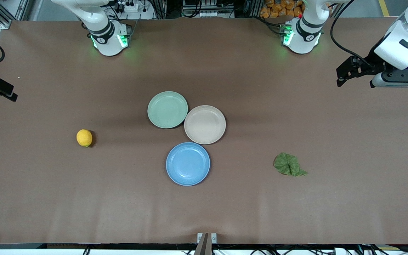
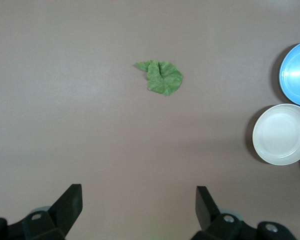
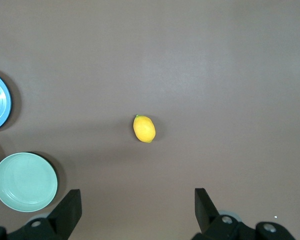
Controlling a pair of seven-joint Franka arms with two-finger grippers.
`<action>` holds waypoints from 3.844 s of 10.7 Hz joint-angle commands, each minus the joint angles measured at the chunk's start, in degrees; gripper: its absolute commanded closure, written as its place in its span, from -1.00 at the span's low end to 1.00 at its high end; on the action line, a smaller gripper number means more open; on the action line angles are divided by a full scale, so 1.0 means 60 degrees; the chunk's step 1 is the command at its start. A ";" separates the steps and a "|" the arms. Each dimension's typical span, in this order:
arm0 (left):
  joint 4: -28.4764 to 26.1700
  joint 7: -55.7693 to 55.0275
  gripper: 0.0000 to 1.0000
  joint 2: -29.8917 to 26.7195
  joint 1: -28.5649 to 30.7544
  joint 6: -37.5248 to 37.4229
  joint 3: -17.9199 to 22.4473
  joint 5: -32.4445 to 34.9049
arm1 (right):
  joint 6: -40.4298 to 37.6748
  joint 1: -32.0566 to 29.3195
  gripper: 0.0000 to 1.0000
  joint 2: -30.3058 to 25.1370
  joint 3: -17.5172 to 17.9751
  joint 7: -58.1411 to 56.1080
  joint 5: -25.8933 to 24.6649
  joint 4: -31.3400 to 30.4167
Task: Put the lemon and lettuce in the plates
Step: 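Move the right gripper toward the lemon while the left gripper approaches the lettuce, then lower and close the right gripper on the lemon while the left grasps lettuce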
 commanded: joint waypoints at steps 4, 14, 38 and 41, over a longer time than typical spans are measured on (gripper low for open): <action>0.0018 0.0206 -1.00 0.0032 -0.0001 -0.0110 -0.0078 0.0114 | -0.0135 -0.0047 -1.00 -0.0005 0.0038 0.0018 -0.0088 0.0030; 0.0325 -0.0029 -1.00 0.2299 0.0013 0.0488 -0.0078 0.0043 | 0.0841 -0.0091 -1.00 0.0083 0.0052 0.0003 -0.0059 -0.1402; 0.1058 -0.4529 -1.00 0.6784 -0.0439 0.5105 0.0068 0.0218 | 1.0759 -0.0369 -1.00 0.2777 0.0360 -0.0715 -0.0029 -0.7528; 0.1585 -0.5859 -1.00 0.7384 -0.1289 0.5120 0.0959 0.0394 | 1.1683 -0.0399 -1.00 0.3217 0.0360 -0.0685 -0.0029 -0.7762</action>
